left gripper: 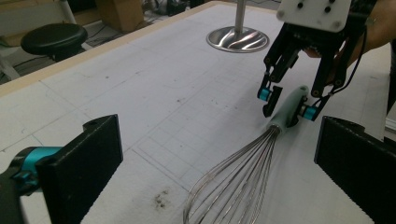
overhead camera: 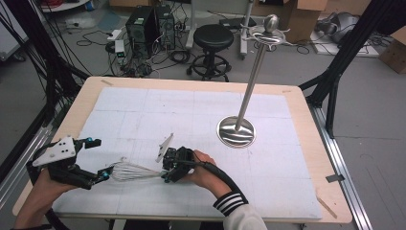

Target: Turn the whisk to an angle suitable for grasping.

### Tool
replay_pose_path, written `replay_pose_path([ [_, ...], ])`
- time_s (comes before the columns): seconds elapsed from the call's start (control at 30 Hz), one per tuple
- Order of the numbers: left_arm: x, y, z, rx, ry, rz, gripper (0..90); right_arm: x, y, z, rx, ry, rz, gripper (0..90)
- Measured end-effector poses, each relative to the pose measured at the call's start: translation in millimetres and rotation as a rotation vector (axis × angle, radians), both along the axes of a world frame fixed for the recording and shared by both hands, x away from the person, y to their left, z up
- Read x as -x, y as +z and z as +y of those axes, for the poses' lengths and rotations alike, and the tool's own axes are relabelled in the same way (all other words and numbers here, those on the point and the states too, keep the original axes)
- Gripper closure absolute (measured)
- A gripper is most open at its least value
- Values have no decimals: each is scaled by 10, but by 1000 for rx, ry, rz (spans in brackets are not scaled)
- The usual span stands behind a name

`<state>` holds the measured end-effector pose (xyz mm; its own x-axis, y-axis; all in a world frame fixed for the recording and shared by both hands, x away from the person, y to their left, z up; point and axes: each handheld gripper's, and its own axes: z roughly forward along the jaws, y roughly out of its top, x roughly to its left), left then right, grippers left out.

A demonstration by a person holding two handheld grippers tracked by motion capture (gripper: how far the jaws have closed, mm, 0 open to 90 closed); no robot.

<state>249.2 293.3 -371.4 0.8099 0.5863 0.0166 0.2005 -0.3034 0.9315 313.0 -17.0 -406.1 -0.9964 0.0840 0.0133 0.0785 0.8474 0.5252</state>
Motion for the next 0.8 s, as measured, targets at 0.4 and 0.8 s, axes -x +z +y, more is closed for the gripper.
replay_pose_path([
  [0.4,1,3,-42,-8,-7,-2,17,71,363,-438,-195,-40,-35,300],
  [0.8,0,15,-148,-33,-27,-3,17,181,531,-947,-361,-113,-107,7],
])
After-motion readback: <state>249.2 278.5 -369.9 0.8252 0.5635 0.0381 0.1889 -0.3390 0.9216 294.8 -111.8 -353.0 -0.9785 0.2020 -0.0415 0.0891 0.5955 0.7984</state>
